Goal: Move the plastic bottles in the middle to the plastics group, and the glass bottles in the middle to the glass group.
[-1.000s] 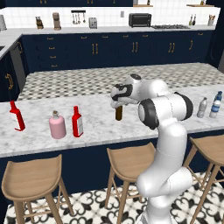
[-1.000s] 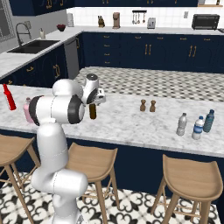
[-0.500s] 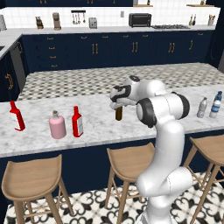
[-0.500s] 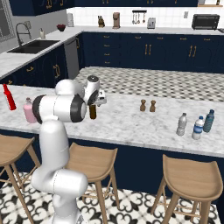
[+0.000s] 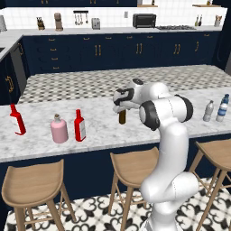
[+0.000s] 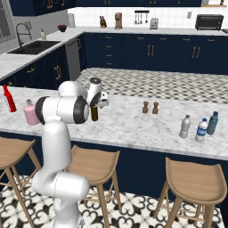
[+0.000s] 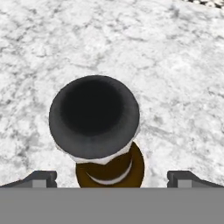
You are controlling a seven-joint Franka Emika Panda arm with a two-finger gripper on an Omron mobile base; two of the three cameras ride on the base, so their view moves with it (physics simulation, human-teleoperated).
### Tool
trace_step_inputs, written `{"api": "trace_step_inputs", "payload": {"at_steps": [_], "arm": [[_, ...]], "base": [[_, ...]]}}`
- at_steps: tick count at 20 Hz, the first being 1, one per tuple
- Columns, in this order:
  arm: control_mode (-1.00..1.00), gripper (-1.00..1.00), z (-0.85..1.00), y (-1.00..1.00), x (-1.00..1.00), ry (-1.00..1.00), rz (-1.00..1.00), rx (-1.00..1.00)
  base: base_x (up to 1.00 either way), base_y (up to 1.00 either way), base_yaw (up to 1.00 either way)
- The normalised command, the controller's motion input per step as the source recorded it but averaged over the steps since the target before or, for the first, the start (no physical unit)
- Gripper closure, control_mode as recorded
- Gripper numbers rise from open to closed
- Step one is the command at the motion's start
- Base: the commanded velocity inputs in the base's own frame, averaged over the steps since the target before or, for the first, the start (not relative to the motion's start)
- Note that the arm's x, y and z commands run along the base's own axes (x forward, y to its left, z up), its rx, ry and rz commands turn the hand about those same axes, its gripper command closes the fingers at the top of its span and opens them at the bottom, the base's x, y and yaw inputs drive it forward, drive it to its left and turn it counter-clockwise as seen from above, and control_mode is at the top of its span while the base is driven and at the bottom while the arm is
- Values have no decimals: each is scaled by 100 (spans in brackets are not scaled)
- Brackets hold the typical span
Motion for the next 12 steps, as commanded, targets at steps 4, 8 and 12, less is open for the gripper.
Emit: {"api": "trace_step_inputs", "payload": {"at_steps": [4,8,12], "arm": [[-100,-100,-10,1,10,0,0,0],[-100,100,0,0,0,0,0,0],[-100,100,0,0,-8,-3,0,0]], "base": [[0,0,0],[0,0,0],[0,0,0]]}}
